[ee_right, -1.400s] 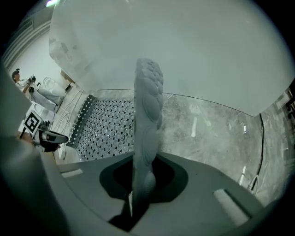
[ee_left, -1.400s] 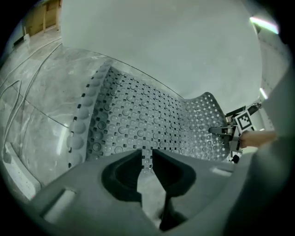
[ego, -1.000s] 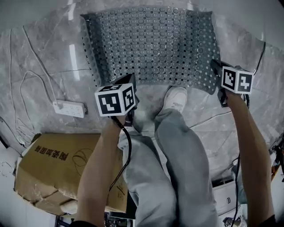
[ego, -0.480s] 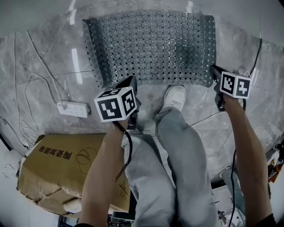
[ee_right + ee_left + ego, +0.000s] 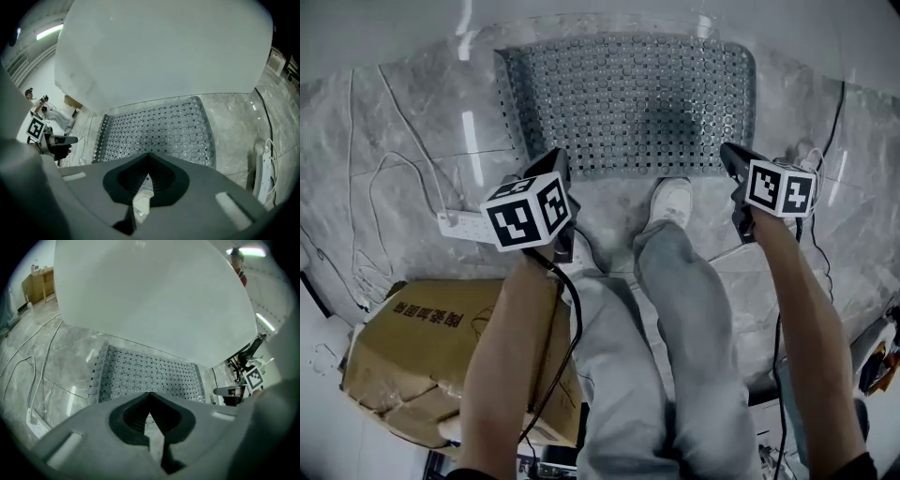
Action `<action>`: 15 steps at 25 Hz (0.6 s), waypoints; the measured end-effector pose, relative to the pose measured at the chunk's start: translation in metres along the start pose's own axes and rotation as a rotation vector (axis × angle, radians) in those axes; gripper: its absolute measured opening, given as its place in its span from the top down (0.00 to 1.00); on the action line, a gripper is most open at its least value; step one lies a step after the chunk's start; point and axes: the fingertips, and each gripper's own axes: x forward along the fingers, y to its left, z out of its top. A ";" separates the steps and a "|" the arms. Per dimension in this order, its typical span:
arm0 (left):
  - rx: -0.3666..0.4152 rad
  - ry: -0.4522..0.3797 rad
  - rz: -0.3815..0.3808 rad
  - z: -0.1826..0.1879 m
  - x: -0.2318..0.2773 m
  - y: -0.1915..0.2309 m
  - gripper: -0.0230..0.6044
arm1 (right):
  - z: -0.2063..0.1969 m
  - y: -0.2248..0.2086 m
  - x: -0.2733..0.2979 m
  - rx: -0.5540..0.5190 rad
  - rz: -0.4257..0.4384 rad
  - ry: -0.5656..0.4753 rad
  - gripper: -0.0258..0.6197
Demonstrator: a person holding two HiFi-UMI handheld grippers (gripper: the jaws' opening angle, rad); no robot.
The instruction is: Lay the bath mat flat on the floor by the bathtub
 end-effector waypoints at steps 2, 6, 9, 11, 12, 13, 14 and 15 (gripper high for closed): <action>0.014 -0.020 -0.004 0.011 -0.013 -0.007 0.96 | 0.006 0.016 -0.009 -0.008 0.019 -0.016 0.96; 0.050 -0.047 -0.008 0.027 -0.041 -0.018 0.96 | 0.027 0.057 -0.029 -0.053 0.083 -0.071 0.96; 0.068 -0.081 -0.016 0.041 -0.064 -0.029 0.96 | 0.045 0.089 -0.048 -0.110 0.137 -0.108 0.96; 0.070 -0.106 -0.022 0.051 -0.079 -0.035 0.96 | 0.058 0.106 -0.060 -0.103 0.169 -0.144 0.96; 0.071 -0.117 -0.024 0.056 -0.088 -0.038 0.96 | 0.065 0.113 -0.066 -0.091 0.184 -0.166 0.96; 0.069 -0.130 -0.025 0.062 -0.096 -0.041 0.96 | 0.071 0.119 -0.073 -0.082 0.194 -0.186 0.96; 0.065 -0.146 -0.025 0.067 -0.104 -0.043 0.96 | 0.077 0.125 -0.079 -0.081 0.201 -0.203 0.96; 0.061 -0.166 -0.023 0.074 -0.113 -0.046 0.96 | 0.083 0.131 -0.086 -0.087 0.206 -0.218 0.96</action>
